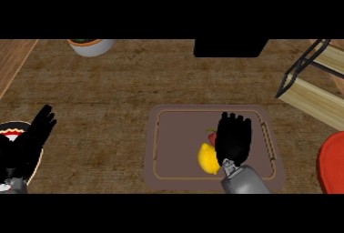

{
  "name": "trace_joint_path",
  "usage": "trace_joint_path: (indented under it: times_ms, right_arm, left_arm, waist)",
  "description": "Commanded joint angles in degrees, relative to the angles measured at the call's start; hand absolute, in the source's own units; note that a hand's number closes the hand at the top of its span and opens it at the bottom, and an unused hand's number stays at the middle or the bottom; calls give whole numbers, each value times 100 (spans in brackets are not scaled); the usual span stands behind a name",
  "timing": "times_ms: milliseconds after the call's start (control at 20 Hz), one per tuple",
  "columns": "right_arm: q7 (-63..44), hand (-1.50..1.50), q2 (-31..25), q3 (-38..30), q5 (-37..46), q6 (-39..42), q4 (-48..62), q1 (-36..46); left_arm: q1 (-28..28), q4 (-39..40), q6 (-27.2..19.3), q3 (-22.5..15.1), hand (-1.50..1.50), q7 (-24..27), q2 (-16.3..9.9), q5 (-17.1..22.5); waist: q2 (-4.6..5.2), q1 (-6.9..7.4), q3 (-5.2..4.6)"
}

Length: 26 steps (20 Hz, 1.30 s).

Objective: Pick the bell pepper from the tray and place it in the tiered shelf

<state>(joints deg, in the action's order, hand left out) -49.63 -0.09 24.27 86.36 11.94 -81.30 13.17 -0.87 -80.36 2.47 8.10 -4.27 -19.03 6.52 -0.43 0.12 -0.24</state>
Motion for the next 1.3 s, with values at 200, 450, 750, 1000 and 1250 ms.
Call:
trace_joint_path:
  times_ms: [200,450,750,1000,1250]
  right_arm:
    - [415,150,-252,-181,202,-363,674,167]
    - [466,150,-317,22,546,-741,780,167]
    - [100,150,-152,741,1038,-341,-866,-367]
    - [1807,150,-1157,-1366,-1396,-530,-1495,-519]
    - [2395,150,-1684,-2525,-2779,268,-2442,-699]
  left_arm:
    - [-349,-570,183,52,0,-229,52,-2]
    - [-173,-730,173,151,0,-652,19,70]
    - [-87,-420,182,199,0,-358,98,-101]
    - [-133,-323,93,245,0,-272,153,-127]
    - [-117,-225,44,187,0,-208,210,-269]
  waist:
    - [42,24,26]
    - [38,28,27]
    - [25,-27,24]
    - [43,-125,33]
    - [29,-125,25]
